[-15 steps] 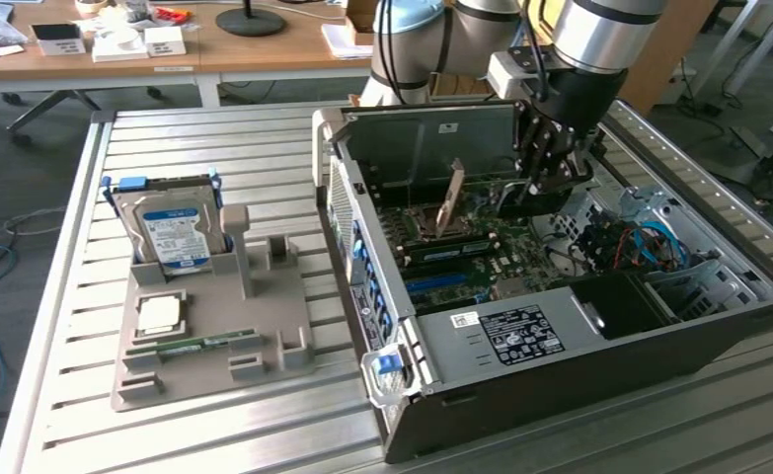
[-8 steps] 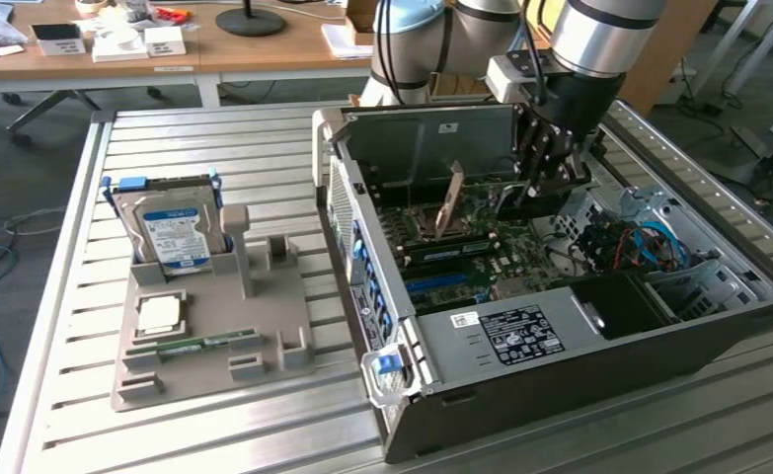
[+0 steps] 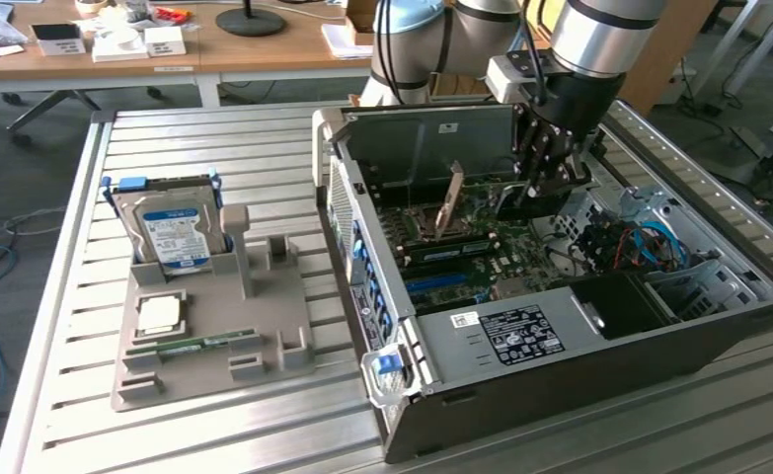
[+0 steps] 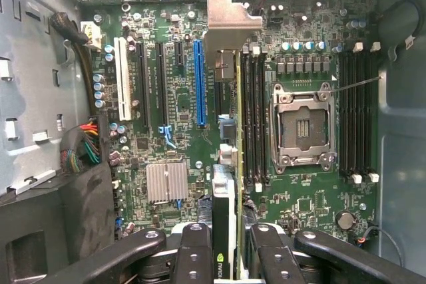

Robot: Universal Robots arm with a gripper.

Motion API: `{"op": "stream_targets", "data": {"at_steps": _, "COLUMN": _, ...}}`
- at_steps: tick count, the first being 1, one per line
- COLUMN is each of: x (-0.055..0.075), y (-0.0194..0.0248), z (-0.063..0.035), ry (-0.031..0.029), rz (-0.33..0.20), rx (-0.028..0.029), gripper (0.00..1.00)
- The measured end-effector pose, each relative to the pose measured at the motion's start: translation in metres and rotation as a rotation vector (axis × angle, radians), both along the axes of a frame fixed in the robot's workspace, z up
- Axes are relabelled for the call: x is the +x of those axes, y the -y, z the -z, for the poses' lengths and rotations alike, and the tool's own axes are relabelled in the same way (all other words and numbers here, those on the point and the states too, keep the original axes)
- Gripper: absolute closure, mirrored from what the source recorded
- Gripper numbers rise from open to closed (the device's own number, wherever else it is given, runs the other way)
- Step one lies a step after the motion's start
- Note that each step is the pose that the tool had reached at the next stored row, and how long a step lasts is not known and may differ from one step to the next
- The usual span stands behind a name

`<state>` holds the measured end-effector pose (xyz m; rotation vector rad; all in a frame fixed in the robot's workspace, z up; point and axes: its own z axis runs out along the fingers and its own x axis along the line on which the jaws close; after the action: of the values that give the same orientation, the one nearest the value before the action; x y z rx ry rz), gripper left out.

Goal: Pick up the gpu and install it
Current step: 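Insert the gpu into the slot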

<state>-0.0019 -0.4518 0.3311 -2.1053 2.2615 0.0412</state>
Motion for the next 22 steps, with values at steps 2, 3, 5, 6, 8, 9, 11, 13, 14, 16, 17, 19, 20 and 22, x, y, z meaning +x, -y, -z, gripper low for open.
{"op": "stream_targets", "data": {"at_steps": 2, "x": 0.0000, "y": 0.0000, "z": 0.0000, "ry": 0.0000, "rz": 0.000, "rx": 0.0001, "gripper": 0.73}}
{"op": "stream_targets", "data": {"at_steps": 3, "x": -0.0001, "y": 0.0002, "z": 0.0001, "ry": 0.0001, "rz": 0.000, "rx": 0.0006, "gripper": 0.73}}
{"op": "stream_targets", "data": {"at_steps": 5, "x": -0.0003, "y": 0.0008, "z": 0.0001, "ry": 0.0002, "rz": 0.000, "rx": 0.0010, "gripper": 0.73}}
{"op": "stream_targets", "data": {"at_steps": 6, "x": -0.0004, "y": 0.0014, "z": 0.0000, "ry": 0.0002, "rz": 0.000, "rx": 0.0010, "gripper": 0.73}}
{"op": "stream_targets", "data": {"at_steps": 8, "x": -0.0008, "y": 0.0031, "z": 0.0001, "ry": 0.0002, "rz": 0.000, "rx": 0.0010, "gripper": 0.73}}
{"op": "stream_targets", "data": {"at_steps": 9, "x": -0.0007, "y": 0.0040, "z": 0.0001, "ry": 0.0002, "rz": 0.000, "rx": 0.0010, "gripper": 0.73}}
{"op": "stream_targets", "data": {"at_steps": 11, "x": -0.0008, "y": 0.0055, "z": 0.0002, "ry": 0.0002, "rz": 0.000, "rx": 0.0010, "gripper": 0.73}}
{"op": "stream_targets", "data": {"at_steps": 13, "x": -0.0008, "y": 0.0059, "z": 0.0003, "ry": 0.0002, "rz": 0.000, "rx": 0.0011, "gripper": 0.73}}
{"op": "stream_targets", "data": {"at_steps": 14, "x": -0.0008, "y": 0.0059, "z": 0.0002, "ry": 0.0002, "rz": 0.000, "rx": 0.0011, "gripper": 0.73}}
{"op": "stream_targets", "data": {"at_steps": 16, "x": -0.0008, "y": 0.0060, "z": 0.0002, "ry": 0.0002, "rz": 0.000, "rx": 0.0010, "gripper": 0.73}}
{"op": "stream_targets", "data": {"at_steps": 17, "x": -0.0008, "y": 0.0060, "z": 0.0002, "ry": 0.0002, "rz": 0.000, "rx": 0.0010, "gripper": 0.73}}
{"op": "stream_targets", "data": {"at_steps": 19, "x": -0.0008, "y": 0.0060, "z": 0.0002, "ry": 0.0002, "rz": 0.000, "rx": 0.0010, "gripper": 0.73}}
{"op": "stream_targets", "data": {"at_steps": 20, "x": -0.0008, "y": 0.0060, "z": 0.0003, "ry": 0.0002, "rz": 0.000, "rx": 0.0009, "gripper": 0.73}}
{"op": "stream_targets", "data": {"at_steps": 22, "x": -0.0009, "y": 0.0060, "z": 0.0010, "ry": 0.0002, "rz": 0.000, "rx": 0.0011, "gripper": 0.73}}
